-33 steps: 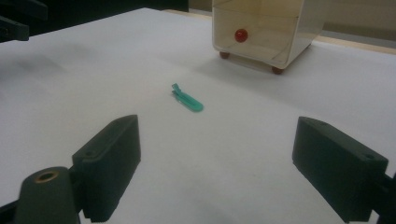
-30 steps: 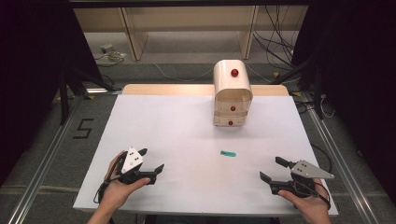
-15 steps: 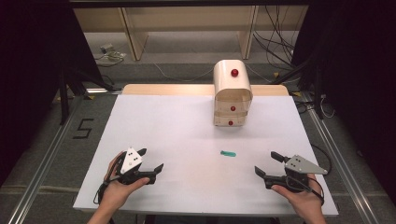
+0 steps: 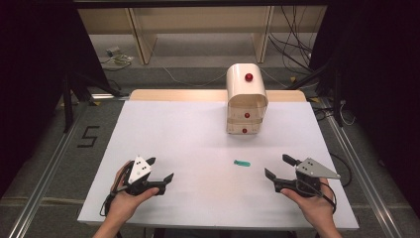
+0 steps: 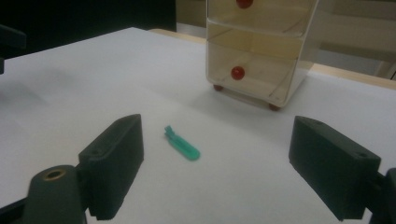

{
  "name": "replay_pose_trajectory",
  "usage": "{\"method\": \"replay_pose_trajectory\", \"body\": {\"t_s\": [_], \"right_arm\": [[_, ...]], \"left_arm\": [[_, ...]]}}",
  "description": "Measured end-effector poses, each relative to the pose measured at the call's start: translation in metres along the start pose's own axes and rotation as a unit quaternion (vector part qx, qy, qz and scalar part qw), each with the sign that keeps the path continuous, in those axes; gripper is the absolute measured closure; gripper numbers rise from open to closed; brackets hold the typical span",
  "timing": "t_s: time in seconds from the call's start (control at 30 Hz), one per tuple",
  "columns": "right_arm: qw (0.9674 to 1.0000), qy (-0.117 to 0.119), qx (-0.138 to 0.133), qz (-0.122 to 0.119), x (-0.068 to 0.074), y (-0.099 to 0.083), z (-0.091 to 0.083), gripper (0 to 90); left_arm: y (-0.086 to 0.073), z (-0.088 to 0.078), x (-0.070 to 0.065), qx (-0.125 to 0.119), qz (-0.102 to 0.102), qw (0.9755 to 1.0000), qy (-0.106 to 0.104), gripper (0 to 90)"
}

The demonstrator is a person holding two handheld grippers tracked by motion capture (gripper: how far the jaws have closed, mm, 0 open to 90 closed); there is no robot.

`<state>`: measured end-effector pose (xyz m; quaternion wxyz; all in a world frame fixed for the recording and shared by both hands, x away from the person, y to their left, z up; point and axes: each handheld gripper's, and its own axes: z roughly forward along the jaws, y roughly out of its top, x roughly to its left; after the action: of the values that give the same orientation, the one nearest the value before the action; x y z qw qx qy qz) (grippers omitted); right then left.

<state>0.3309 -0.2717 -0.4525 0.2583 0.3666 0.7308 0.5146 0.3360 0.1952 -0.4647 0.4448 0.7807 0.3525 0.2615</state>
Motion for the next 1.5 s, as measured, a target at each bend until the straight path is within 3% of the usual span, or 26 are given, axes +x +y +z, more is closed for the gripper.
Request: {"method": "replay_pose_trajectory", "body": {"t_s": [0.57, 1.2, 1.5], "right_arm": [[0.9986, -0.051, -0.014, -0.003, 0.005, 0.025, 0.035, 28.3], [0.9967, -0.072, -0.035, -0.011, 0.009, 0.050, 0.068, 33.3], [0.9951, -0.088, -0.044, -0.003, 0.011, 0.064, 0.083, 36.5]], "left_arm": [[0.000, 0.001, -0.001, -0.004, -0.006, 1.0000, -0.003, 17.1], [0.000, 0.003, -0.001, -0.006, -0.008, 0.9999, -0.006, 16.4], [0.000, 0.003, -0.002, -0.005, -0.010, 0.9999, -0.007, 16.4]]}}
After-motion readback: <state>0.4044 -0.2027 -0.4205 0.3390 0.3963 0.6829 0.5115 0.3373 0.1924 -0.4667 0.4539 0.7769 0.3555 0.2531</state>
